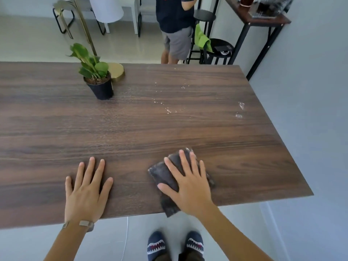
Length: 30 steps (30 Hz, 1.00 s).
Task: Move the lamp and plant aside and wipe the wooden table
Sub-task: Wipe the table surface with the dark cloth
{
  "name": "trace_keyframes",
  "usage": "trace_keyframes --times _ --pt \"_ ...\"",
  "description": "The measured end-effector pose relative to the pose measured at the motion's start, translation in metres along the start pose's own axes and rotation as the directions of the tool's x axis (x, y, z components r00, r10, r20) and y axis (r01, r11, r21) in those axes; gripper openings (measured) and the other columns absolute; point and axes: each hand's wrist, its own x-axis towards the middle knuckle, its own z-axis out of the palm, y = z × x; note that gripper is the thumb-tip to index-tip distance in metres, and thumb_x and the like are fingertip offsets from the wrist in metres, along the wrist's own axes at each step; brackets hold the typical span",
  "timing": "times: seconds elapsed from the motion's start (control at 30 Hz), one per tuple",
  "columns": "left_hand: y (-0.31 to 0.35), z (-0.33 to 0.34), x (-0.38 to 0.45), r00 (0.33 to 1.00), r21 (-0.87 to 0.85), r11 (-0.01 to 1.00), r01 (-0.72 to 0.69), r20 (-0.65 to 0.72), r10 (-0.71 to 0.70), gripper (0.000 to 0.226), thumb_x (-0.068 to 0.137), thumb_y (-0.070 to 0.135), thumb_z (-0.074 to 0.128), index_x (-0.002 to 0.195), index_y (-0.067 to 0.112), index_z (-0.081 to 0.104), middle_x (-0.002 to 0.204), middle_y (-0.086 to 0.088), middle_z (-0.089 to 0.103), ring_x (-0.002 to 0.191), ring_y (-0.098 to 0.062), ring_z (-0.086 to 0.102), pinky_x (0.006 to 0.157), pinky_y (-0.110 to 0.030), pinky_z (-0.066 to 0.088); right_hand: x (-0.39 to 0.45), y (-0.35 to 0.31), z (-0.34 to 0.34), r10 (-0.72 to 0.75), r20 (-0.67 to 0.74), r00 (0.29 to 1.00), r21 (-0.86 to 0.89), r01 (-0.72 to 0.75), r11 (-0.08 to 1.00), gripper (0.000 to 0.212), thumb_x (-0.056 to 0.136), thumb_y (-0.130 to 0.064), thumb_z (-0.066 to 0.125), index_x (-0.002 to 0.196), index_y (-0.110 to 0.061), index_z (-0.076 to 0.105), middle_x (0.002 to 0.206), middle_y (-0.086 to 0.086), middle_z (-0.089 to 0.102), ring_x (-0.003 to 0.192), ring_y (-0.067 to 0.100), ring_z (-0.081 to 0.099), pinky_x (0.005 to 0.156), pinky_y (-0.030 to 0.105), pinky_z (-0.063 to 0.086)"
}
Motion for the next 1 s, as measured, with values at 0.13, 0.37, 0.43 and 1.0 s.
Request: trace_keyframes --times 0.13,0.37,0.43,1.0 --pt "-0.007 0.001 0.003 1.0 -0.017 1.0 -0.022 0.006 0.022 0.07 0.088 0.062 0.007 0.151 0.032 0.01 0.159 0.009 0.005 0.148 -0.018 0.001 0.118 -0.053 0.005 -0.066 0.139 -0.046 0.532 0.048 0.845 -0.094 -0.526 0.845 0.087 0.081 -0.086 0.006 0.156 -0.043 0.015 0.163 0.016 0.021 0.148 0.044 0.017 0.112 0.065 0.026" --pt "-0.004 -0.001 0.003 0.999 -0.004 0.999 -0.035 -0.005 0.035 0.068 0.09 0.058 0.006 0.151 0.029 0.009 0.16 0.005 0.002 0.148 -0.02 -0.003 0.118 -0.051 0.001 0.08 0.112 -0.057 0.692 0.129 0.71 0.038 -0.701 0.712 0.107 0.055 -0.103 -0.004 0.151 -0.055 -0.008 0.161 0.027 -0.019 0.143 0.056 -0.02 0.111 0.073 -0.009" --pt "-0.006 -0.003 0.004 0.999 -0.012 0.999 -0.039 0.006 0.039 0.067 0.091 0.056 0.009 0.151 0.028 0.009 0.16 0.004 0.001 0.148 -0.019 -0.004 0.119 -0.05 0.001 0.104 0.025 -0.024 0.403 0.135 0.905 0.02 -0.409 0.912 0.092 0.067 -0.1 0.008 0.149 -0.059 -0.005 0.161 0.026 -0.019 0.143 0.054 -0.022 0.111 0.072 -0.01" --pt "-0.081 -0.008 0.005 0.975 -0.032 0.98 0.194 -0.107 -0.197 0.055 0.098 0.047 0.022 0.15 0.031 0.018 0.161 0.003 0.012 0.148 -0.023 0.004 0.117 -0.053 0.006 0.174 -0.048 -0.014 0.42 0.121 0.899 0.028 -0.426 0.904 0.089 0.077 -0.091 0.008 0.155 -0.048 -0.001 0.163 0.024 -0.015 0.145 0.053 -0.019 0.113 0.07 -0.01"
